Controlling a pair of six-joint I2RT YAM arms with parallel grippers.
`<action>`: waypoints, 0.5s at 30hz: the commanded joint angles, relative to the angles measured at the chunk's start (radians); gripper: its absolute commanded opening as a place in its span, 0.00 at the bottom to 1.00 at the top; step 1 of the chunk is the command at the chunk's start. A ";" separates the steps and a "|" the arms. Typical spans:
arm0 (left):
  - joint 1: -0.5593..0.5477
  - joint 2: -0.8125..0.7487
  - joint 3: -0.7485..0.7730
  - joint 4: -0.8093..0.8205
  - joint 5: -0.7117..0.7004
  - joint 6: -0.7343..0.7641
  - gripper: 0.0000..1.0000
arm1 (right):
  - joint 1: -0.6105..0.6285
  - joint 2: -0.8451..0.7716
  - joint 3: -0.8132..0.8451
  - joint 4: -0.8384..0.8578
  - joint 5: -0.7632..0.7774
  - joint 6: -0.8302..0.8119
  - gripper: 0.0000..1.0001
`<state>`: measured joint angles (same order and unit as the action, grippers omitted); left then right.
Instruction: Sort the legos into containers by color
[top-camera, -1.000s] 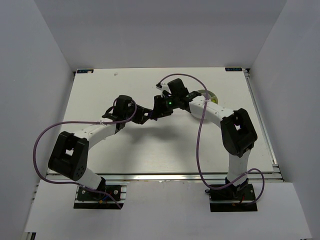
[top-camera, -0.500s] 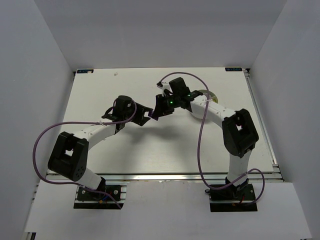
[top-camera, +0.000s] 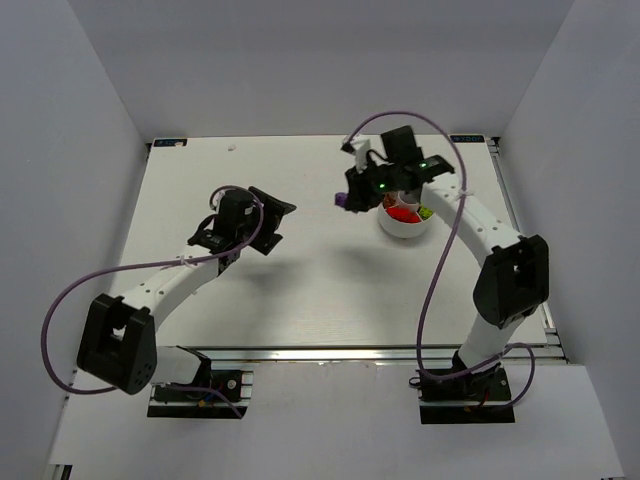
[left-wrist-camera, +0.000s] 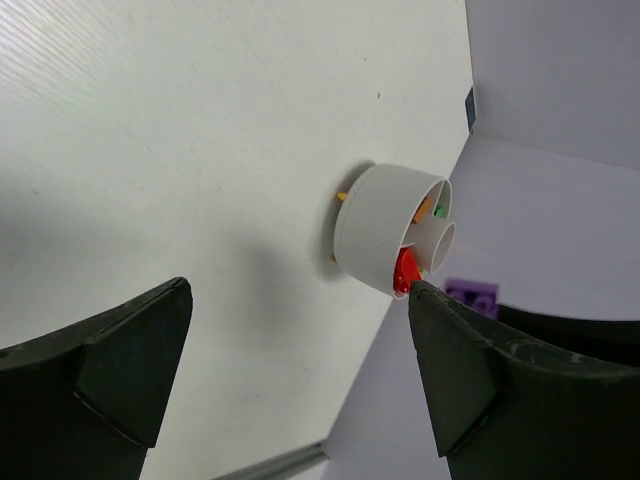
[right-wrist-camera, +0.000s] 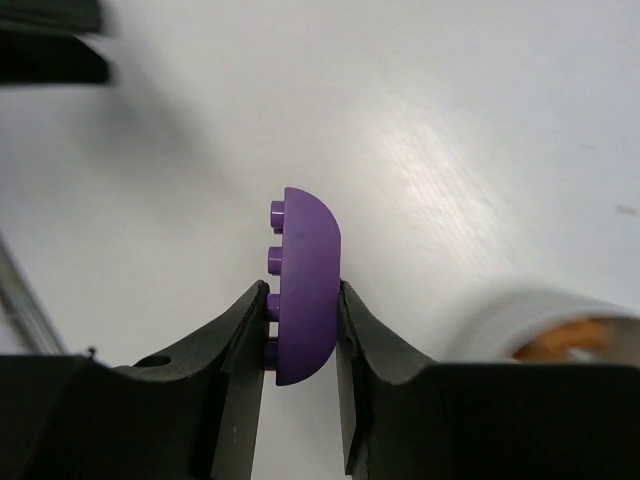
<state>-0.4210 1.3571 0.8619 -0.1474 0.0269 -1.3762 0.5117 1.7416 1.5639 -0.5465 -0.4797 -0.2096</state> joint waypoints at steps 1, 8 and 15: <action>0.004 -0.104 -0.020 -0.087 -0.134 0.107 0.98 | -0.152 -0.047 0.097 -0.206 0.036 -0.317 0.00; 0.010 -0.271 -0.119 -0.132 -0.206 0.187 0.98 | -0.318 0.038 0.235 -0.374 0.227 -0.605 0.00; 0.013 -0.354 -0.142 -0.196 -0.242 0.223 0.98 | -0.357 0.130 0.312 -0.405 0.288 -0.665 0.00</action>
<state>-0.4137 1.0374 0.7265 -0.2996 -0.1730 -1.1912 0.1581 1.8477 1.8381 -0.8959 -0.2352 -0.7982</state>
